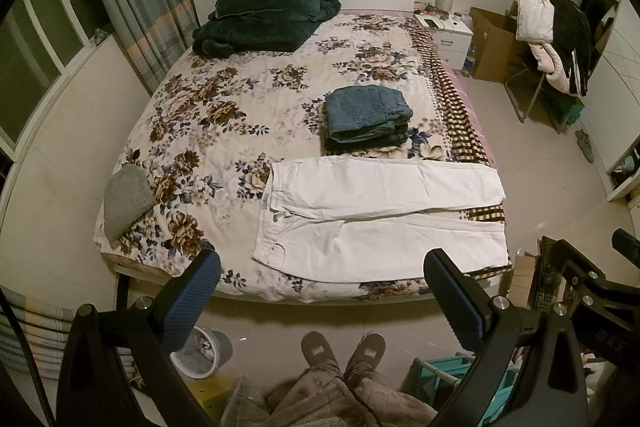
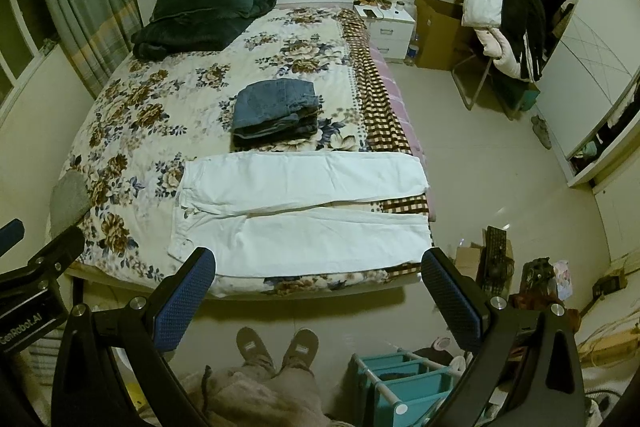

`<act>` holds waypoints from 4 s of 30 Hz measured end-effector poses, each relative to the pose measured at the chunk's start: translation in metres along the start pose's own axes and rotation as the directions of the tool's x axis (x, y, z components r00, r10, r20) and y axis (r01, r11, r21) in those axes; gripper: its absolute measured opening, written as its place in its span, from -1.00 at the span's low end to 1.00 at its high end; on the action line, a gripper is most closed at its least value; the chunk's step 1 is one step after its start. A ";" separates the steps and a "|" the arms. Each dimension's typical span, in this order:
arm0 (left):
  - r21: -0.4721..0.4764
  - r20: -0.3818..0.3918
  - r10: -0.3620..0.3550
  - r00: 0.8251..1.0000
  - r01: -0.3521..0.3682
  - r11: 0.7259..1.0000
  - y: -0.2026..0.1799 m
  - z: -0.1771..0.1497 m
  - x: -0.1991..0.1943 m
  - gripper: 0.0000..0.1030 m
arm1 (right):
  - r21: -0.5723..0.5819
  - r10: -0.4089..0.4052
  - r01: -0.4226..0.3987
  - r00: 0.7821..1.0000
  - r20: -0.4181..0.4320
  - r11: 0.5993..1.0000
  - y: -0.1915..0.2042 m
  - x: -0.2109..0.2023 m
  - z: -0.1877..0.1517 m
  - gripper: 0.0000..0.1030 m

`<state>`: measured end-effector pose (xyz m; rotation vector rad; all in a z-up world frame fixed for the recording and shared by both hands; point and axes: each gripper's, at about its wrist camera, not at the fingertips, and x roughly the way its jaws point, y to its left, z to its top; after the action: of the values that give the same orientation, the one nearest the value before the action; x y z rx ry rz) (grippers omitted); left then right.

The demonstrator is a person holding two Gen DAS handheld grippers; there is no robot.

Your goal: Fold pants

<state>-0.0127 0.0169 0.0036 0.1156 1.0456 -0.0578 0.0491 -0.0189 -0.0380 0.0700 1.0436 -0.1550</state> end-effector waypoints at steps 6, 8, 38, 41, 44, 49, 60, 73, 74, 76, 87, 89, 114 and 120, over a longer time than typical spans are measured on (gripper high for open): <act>0.001 0.001 0.000 1.000 0.000 1.000 0.000 0.001 0.000 1.00 | 0.002 -0.002 0.002 1.000 0.003 1.000 0.000 -0.001 0.000 1.00; -0.001 0.001 0.000 1.000 0.000 1.000 0.000 0.001 0.000 1.00 | 0.002 0.002 -0.002 1.000 0.002 1.000 0.000 -0.001 0.000 1.00; -0.004 -0.001 -0.004 1.000 0.004 1.000 -0.001 0.003 -0.005 1.00 | 0.003 0.018 -0.018 1.000 0.001 1.000 0.002 -0.007 0.007 1.00; -0.007 -0.003 -0.005 1.000 0.005 1.000 0.001 0.003 -0.005 1.00 | 0.003 0.028 -0.028 1.000 -0.003 1.000 0.005 -0.006 0.006 1.00; -0.013 -0.012 -0.004 1.000 0.004 1.000 -0.004 0.006 -0.004 1.00 | 0.002 0.039 -0.039 0.999 -0.011 0.999 0.006 -0.004 0.006 1.00; -0.022 -0.019 0.000 1.000 0.000 1.000 -0.021 0.014 0.005 1.00 | -0.006 0.048 -0.048 0.998 -0.028 0.999 0.000 0.008 0.009 1.00; -0.073 -0.015 0.039 0.999 -0.040 0.997 -0.035 0.051 0.075 1.00 | 0.032 0.046 -0.046 0.999 -0.021 0.998 -0.027 0.082 0.048 1.00; 0.043 -0.163 0.077 0.984 -0.071 0.997 -0.050 0.138 0.299 1.00 | -0.038 -0.113 0.111 0.990 -0.084 0.993 -0.012 0.322 0.164 1.00; 0.056 -0.168 0.079 0.983 -0.071 0.996 -0.051 0.142 0.315 1.00 | -0.046 -0.116 0.111 0.986 -0.117 0.993 -0.008 0.353 0.173 1.00; 0.104 -0.185 0.093 0.978 -0.074 0.992 -0.058 0.154 0.362 1.00 | -0.056 -0.103 0.095 0.981 -0.166 0.994 -0.004 0.408 0.189 1.00; 0.380 -0.354 0.168 0.920 -0.023 0.925 -0.105 0.136 0.604 1.00 | -0.206 -0.158 0.080 0.903 -0.400 0.975 -0.003 0.693 0.194 1.00; 0.425 -0.384 0.184 0.905 -0.003 0.905 -0.114 0.126 0.643 1.00 | -0.241 -0.177 0.070 0.871 -0.458 0.968 -0.009 0.740 0.187 1.00; 0.584 -0.433 0.004 0.901 0.277 0.764 -0.155 0.140 0.698 -0.74 | -0.446 -0.107 -0.182 0.830 -0.548 0.876 0.002 0.885 0.191 -0.73; 0.577 -0.346 -0.012 0.938 0.222 0.786 -0.146 0.151 0.652 -0.89 | -0.391 -0.046 -0.172 0.871 -0.488 0.904 -0.012 0.850 0.198 -0.82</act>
<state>0.4284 -0.1414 -0.4960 0.6721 1.3364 -0.5145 0.6358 -0.1367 -0.6728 -0.2681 1.5632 0.1675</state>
